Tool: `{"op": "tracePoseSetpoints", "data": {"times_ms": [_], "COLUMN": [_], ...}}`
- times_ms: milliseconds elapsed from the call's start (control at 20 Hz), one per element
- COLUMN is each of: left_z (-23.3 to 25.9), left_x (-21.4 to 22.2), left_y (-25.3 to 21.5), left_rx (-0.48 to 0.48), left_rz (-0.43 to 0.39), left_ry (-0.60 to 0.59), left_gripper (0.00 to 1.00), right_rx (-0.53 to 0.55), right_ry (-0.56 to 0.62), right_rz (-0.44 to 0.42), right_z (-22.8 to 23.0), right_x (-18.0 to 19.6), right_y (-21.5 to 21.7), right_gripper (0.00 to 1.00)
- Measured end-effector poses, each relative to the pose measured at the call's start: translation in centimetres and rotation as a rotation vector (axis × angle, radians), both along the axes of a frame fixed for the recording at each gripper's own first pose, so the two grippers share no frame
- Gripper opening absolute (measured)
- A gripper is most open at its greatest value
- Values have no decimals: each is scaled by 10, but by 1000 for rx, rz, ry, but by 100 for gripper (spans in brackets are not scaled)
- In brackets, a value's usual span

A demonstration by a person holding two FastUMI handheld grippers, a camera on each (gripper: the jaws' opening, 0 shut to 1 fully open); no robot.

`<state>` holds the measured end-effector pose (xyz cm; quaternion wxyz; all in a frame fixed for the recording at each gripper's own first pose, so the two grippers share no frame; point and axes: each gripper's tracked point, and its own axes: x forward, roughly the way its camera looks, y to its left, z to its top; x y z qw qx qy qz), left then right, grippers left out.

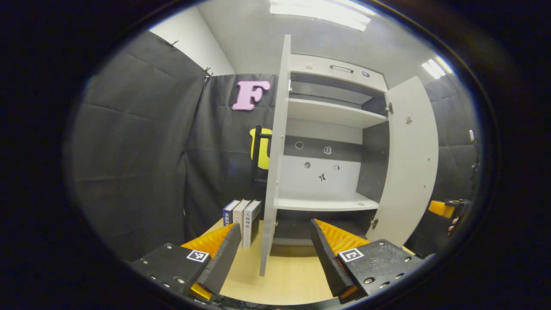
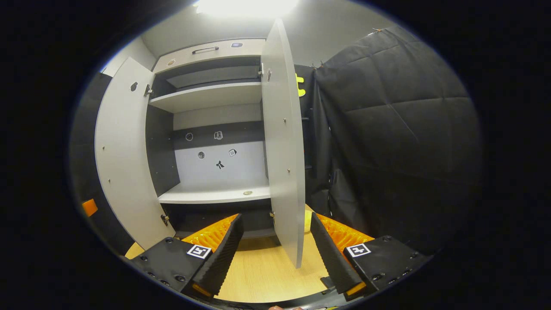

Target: Open the right door of the double-door shoe cabinet with the right hand, and open the left door with the left hand.

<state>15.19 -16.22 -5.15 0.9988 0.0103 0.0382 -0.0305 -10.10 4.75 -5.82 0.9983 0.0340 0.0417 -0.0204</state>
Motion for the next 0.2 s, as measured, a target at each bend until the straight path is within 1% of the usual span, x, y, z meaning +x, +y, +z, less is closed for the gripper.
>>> {"op": "tracePoseSetpoints", "data": {"times_ms": [150, 200], "left_z": [-5, -5], "left_x": [0, -1], "left_y": [-10, -9], "left_rx": [10, 21], "left_rz": [-24, -20], "left_ry": [12, 8], "left_gripper": [93, 91], "right_rx": [-7, -7], "right_ry": [-11, -14], "right_rz": [18, 30], "right_z": [2, 3], "right_x": [2, 4], "right_y": [6, 11], "right_gripper": [98, 98]}}
